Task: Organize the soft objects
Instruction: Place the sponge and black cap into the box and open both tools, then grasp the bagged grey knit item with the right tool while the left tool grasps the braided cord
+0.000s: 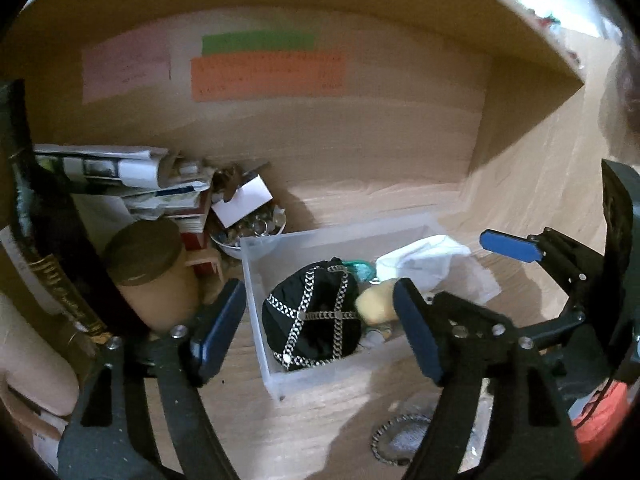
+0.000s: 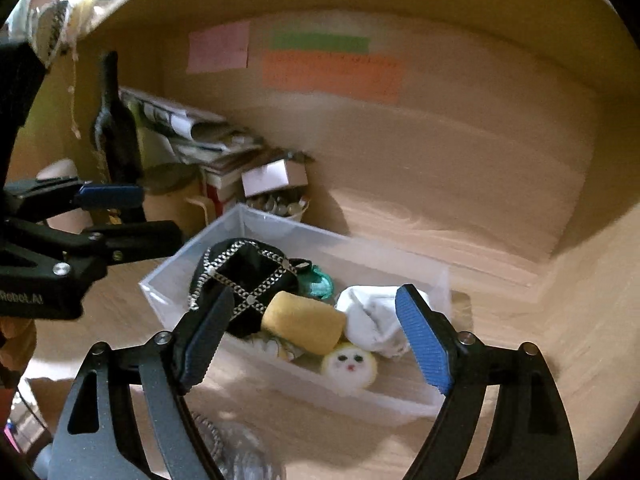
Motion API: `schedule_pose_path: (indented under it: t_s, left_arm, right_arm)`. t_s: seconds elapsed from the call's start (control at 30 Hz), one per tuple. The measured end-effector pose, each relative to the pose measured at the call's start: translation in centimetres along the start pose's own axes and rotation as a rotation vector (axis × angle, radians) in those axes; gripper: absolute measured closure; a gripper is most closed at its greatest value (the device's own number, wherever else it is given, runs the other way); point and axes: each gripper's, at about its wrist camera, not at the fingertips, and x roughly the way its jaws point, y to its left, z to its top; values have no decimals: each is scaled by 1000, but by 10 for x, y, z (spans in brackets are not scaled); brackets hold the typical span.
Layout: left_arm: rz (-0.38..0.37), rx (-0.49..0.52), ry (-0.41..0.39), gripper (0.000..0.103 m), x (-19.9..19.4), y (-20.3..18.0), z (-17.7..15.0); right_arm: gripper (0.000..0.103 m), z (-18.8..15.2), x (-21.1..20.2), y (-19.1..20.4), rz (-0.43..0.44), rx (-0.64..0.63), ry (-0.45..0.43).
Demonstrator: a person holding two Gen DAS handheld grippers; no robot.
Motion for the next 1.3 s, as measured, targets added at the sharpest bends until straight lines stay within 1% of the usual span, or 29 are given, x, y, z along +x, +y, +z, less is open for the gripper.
schedule_pose_path:
  t_s: [0.07, 0.23, 0.4, 0.53, 0.57, 0.7, 0.73, 0.77, 0.87, 0.93, 0.97, 1.13, 1.17, 1.2, 1.3]
  left_arm:
    - [-9, -5, -8, 23, -10, 1, -5]
    - [-27, 1, 3, 23, -24, -1, -26]
    - [-25, 10, 57, 23, -23, -3, -55]
    - [-32, 17, 138, 23, -12, -3, -80]
    - [-34, 14, 157, 25, -9, -4, -85]
    - [-50, 10, 253, 40, 10, -4, -106]
    - [-55, 8, 270, 41, 14, -4, -109]
    - [-66, 4, 292, 43, 20, -5, -113]
    - [-90, 8, 335, 52, 32, -10, -121]
    - [-94, 16, 347, 53, 37, -14, -123]
    - [-91, 20, 347, 53, 37, -16, -124]
    - [-65, 57, 348, 53, 44, -25, -123]
    - [-62, 64, 349, 55, 46, -25, -122]
    - [-58, 75, 353, 59, 49, -26, -122]
    - [-65, 94, 366, 65, 52, -29, -122]
  right_arm:
    - [21, -3, -13, -4, 5, 6, -16]
    - [18, -16, -39, -7, -22, 15, -44]
    - [18, -35, -44, -7, -22, 38, -20]
    - [18, -56, -41, -3, -8, 51, 31]
    - [18, -61, -40, -3, -5, 54, 43]
    - [18, -82, -33, 1, 20, 71, 106]
    - [18, -87, -30, 2, 29, 75, 123]
    - [18, -91, -28, 3, 24, 53, 97]
    - [18, -101, -18, 4, 38, 62, 144]
    - [18, -105, -14, 4, 60, 78, 167]
    - [18, -106, -13, 4, 89, 92, 198]
    - [18, -110, -9, 10, 122, 85, 227]
    - [18, -110, -8, 12, 126, 80, 231]
    - [18, -111, -7, 14, 131, 76, 237]
    - [18, -112, -1, 18, 145, 68, 252]
